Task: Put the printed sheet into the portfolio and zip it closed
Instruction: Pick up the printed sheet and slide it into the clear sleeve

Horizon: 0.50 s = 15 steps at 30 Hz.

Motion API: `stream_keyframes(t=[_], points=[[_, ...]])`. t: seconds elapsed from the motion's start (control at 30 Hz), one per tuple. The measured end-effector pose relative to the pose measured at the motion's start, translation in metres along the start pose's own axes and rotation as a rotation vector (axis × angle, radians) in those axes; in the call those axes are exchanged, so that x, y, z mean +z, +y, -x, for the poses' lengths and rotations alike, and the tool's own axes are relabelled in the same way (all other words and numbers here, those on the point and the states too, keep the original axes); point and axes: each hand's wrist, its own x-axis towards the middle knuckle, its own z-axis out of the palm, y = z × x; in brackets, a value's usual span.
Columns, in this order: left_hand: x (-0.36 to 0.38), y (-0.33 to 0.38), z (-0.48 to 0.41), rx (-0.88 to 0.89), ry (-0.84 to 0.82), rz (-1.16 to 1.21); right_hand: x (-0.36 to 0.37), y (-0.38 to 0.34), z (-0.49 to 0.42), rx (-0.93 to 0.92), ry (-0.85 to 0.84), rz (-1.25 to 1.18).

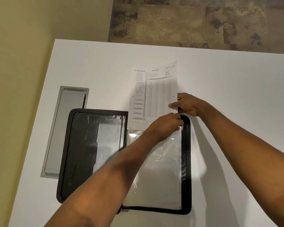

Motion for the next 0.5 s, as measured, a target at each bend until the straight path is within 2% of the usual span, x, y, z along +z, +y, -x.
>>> stream_keyframes(t=[0.13, 0.5], points=[[0.002, -0.003, -0.001, 0.006, -0.009, -0.016, 0.002, -0.001, 0.003, 0.005, 0.008, -0.025], [0.012, 0.001, -0.005, -0.077, 0.176, -0.056, 0.003, -0.004, 0.000, -0.036, 0.044, -0.022]])
